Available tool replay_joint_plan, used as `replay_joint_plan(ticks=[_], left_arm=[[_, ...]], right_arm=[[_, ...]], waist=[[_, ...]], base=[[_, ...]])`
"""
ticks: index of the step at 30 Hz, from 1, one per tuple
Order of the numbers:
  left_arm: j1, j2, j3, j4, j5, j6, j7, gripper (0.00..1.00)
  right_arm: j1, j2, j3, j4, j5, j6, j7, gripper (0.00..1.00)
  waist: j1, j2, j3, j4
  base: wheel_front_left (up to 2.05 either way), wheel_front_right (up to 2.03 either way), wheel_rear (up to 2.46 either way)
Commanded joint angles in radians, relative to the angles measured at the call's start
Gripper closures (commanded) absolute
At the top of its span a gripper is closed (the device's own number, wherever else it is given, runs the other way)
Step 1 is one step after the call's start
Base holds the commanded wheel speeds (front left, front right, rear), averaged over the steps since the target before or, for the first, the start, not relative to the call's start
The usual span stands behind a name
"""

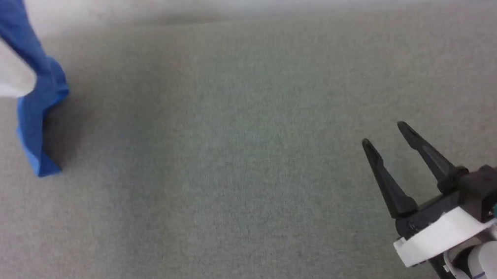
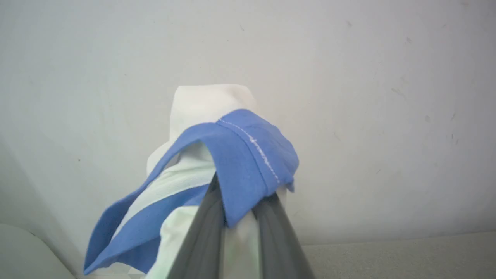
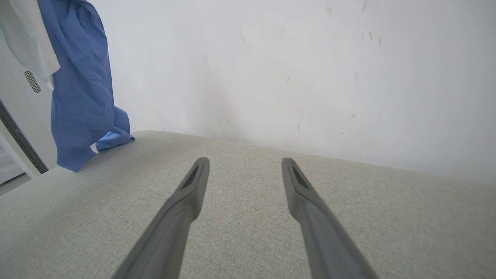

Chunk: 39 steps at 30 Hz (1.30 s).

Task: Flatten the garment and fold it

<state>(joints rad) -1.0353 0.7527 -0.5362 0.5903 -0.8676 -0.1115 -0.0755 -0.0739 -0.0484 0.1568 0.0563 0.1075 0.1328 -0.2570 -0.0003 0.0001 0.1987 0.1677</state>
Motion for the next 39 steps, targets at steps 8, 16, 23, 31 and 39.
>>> replay_joint_plan(ticks=[8, 16, 23, 31, 39], left_arm=[[0.007, -0.135, -0.048, -0.177, 0.074, 0.079, -0.123, 1.00], [-0.038, -0.305, -0.103, -0.308, 0.116, 0.136, -0.153, 1.00], [-0.004, -0.397, -0.212, -0.282, 0.183, 0.148, -0.157, 1.00], [0.307, -0.433, -0.413, -0.118, 0.181, 0.108, -0.096, 1.00], [0.445, -0.482, -0.497, 0.014, 0.170, 0.094, -0.078, 0.00]], right_arm=[[0.034, -0.002, -0.026, -0.004, 0.012, -0.002, -0.005, 0.00], [0.002, -0.002, -0.038, -0.025, 0.027, -0.002, -0.005, 0.00], [-0.014, -0.002, -0.054, -0.038, 0.044, -0.002, -0.005, 0.00], [-0.023, -0.002, -0.081, -0.037, 0.049, -0.002, -0.005, 0.00], [-0.026, -0.002, -0.087, -0.008, 0.029, -0.002, -0.005, 0.00]], waist=[[0.0003, -0.0001, -0.162, -0.138], [0.0003, -0.0001, -0.111, -0.280], [0.0003, -0.0001, -0.043, -0.350], [0.0003, -0.0001, 0.010, -0.352], [0.0003, -0.0001, -0.004, -0.294]], base=[[0.00, 0.00, 0.00], [0.00, 0.00, 0.00], [0.00, 0.00, 0.00], [0.00, 0.00, 0.00], [0.00, 0.00, 0.00]])
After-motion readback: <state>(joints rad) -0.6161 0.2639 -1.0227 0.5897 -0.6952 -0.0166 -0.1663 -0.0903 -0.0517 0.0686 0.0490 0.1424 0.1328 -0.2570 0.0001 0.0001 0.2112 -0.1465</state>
